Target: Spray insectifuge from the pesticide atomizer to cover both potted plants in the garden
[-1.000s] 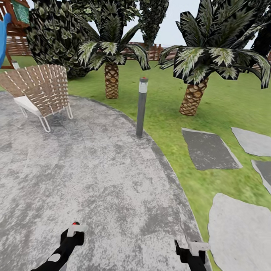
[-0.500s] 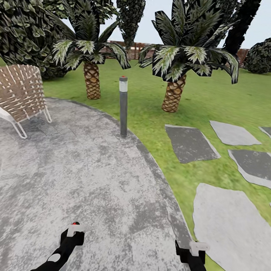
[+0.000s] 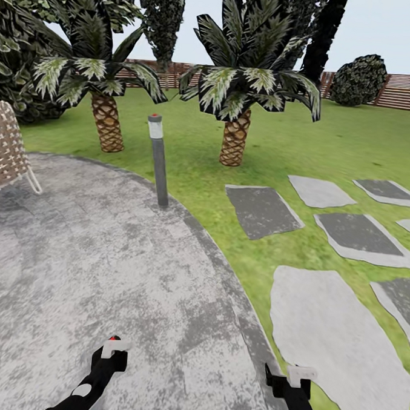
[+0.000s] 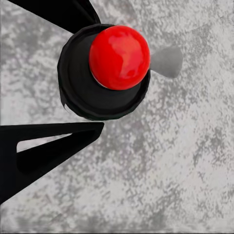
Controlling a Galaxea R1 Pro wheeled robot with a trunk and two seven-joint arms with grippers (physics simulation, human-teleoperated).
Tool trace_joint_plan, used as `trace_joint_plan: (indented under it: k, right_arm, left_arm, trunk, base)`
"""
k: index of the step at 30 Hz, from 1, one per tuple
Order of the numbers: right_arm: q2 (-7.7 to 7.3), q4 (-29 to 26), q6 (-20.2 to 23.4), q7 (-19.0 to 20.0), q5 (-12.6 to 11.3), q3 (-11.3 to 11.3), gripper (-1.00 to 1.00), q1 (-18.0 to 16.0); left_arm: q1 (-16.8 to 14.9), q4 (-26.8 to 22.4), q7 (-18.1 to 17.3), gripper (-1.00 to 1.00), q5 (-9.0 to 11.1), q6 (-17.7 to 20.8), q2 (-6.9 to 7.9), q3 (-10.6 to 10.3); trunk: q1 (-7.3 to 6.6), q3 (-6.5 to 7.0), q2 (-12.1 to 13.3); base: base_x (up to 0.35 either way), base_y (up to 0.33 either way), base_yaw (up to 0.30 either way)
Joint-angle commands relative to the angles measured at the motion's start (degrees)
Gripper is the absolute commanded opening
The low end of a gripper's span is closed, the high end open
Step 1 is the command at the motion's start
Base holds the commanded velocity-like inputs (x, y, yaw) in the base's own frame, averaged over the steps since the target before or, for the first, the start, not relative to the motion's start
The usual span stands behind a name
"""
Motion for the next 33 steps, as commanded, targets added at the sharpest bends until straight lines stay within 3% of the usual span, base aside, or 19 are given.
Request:
trace_joint_plan:
  k: [1,27,33]
  right_arm:
    - [0.01,0.0,-0.2,0.0,0.0,-0.1,1.0,0.0]
    - [0.1,-0.2,-0.1,0.0,0.0,-0.3,1.0,0.0]
    - [0.1,-0.2,-0.1,0.0,0.0,-0.2,1.0,0.0]
  left_arm:
    - [0.0,0.0,0.0,-1.0,0.0,-0.2,0.0,0.1]
    - [0.0,0.0,0.0,-1.0,-0.1,-0.2,0.0,0.1]
    - [0.0,0.0,0.0,-1.0,-0.2,-0.2,0.0,0.0]
  trunk:
    - [-0.01,-0.04,0.0]
    - [-0.01,-0.04,0.0]
    - [-0.01,-0.04,0.0]
  base:
    - [0.0,0.0,-0.281]
    - [0.001,0.0,-0.297]
    - [0.229,0.0,-0.3]
